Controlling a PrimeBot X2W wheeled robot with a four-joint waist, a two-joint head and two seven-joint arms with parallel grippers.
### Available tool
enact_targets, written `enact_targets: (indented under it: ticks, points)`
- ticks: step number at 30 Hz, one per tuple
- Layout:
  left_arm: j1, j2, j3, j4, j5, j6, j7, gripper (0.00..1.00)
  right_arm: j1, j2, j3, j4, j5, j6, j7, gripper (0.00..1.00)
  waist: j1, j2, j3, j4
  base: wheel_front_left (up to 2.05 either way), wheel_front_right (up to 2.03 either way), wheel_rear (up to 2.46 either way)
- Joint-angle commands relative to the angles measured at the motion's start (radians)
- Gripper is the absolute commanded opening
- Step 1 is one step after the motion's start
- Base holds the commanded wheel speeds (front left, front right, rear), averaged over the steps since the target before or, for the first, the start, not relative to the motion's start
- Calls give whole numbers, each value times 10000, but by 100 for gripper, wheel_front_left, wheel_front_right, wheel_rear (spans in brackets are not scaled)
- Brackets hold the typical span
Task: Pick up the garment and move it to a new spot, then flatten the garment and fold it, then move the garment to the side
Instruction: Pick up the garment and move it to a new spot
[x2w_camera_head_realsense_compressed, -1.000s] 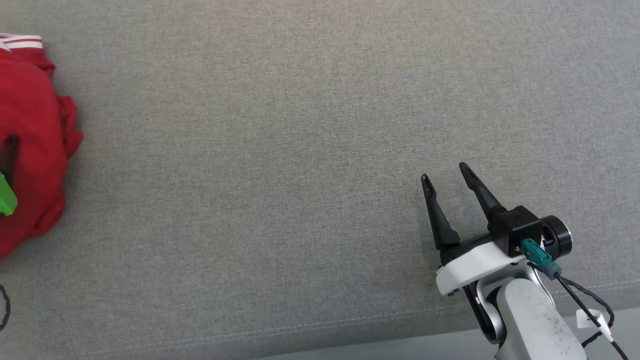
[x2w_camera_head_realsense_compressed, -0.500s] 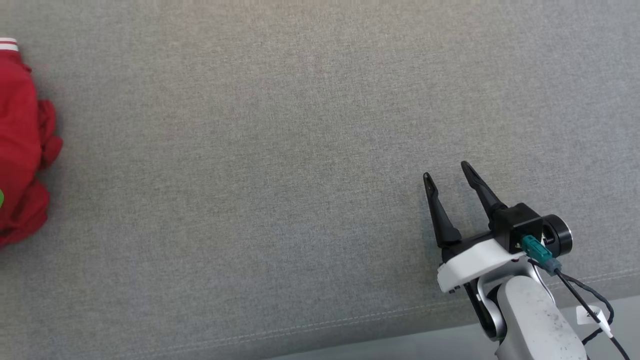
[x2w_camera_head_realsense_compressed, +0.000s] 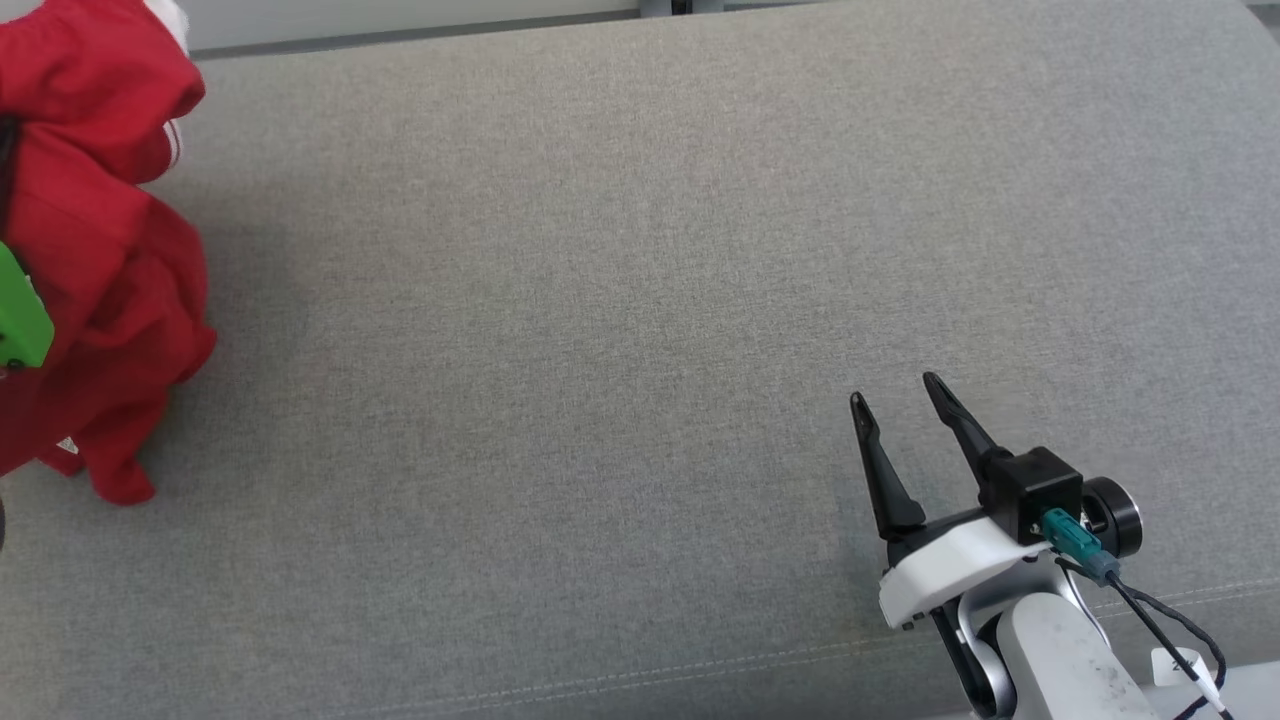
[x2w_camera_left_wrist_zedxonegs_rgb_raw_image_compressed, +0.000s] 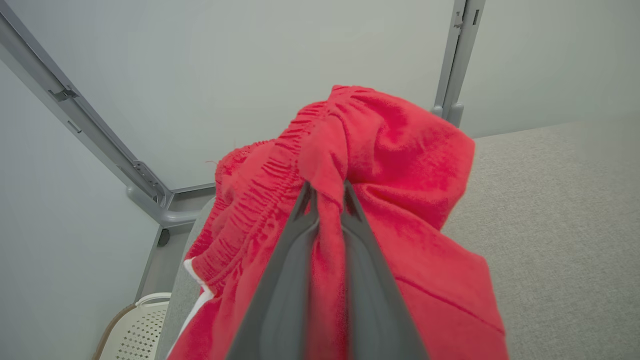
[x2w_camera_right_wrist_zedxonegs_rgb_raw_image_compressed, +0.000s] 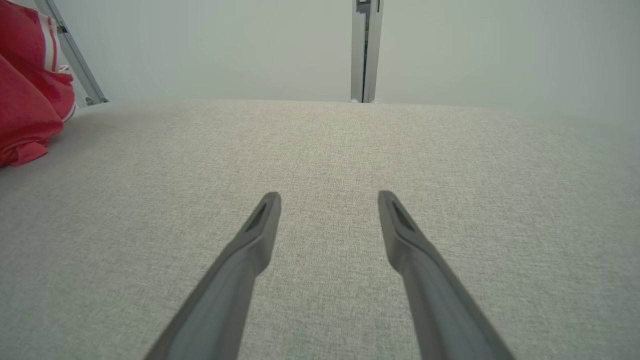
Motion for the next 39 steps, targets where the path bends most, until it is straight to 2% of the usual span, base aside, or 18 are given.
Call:
enact_targets:
  ticks: [1, 8, 16, 17, 24, 25, 30, 36, 37, 39]
  points:
    - [-188, -61, -15, -130, -54, -37, -87, 0, 166, -34, -33, 30, 57, 1, -45, 100, 0, 0, -517, -49, 0, 0, 0]
    - [-539, -733, -676, -620, -19, -71, -482, 0, 439, -31, -204, 37, 44, 1, -46, 100, 0, 0, -1030, -431, 0, 0, 0]
    - [-884, -2217, -1399, -357, 82, 235, -1304, 0, 588, -31, -315, 10, 13, 1, -46, 100, 0, 0, -1161, -1002, 0, 0, 0]
    - [-925, -2722, -1615, -177, 106, 320, -1587, 0, 605, -30, -283, -4, 33, 1, -45, 100, 0, 0, -1147, -1148, 0, 0, 0]
    - [-1106, -4589, -2526, 1400, 275, 520, -2784, 0, 444, -31, -8, 32, 152, 1, -45, 100, 0, 0, -887, -1801, 0, 0, 0]
    - [-1106, -4589, -2526, 1400, 275, 520, -2784, 0, 444, -31, -8, 32, 152, 1, -45, 100, 0, 0, -887, -1801, 0, 0, 0]
    - [-1376, -5345, -3148, 3096, 307, 492, -3672, 0, 217, -28, 313, 84, 284, -1, -45, 100, 0, 0, -561, -2574, 0, 0, 0]
    - [-1682, -5550, -3997, 4868, -32, 779, -4317, 0, 60, -27, 719, 164, 568, -1, -45, 100, 0, 0, -185, -3473, 0, 0, 0]
    - [-1693, -5557, -4178, 5041, -254, 843, -4430, 18, 62, -23, 808, 176, 623, 1, -45, 100, 0, 0, -140, -3594, 0, 0, 0]
    - [-1693, -5567, -4629, 5369, -596, 1035, -4618, 71, 56, -27, 928, 183, 706, -1, -45, 100, 0, 0, -48, -3800, 0, 0, 0]
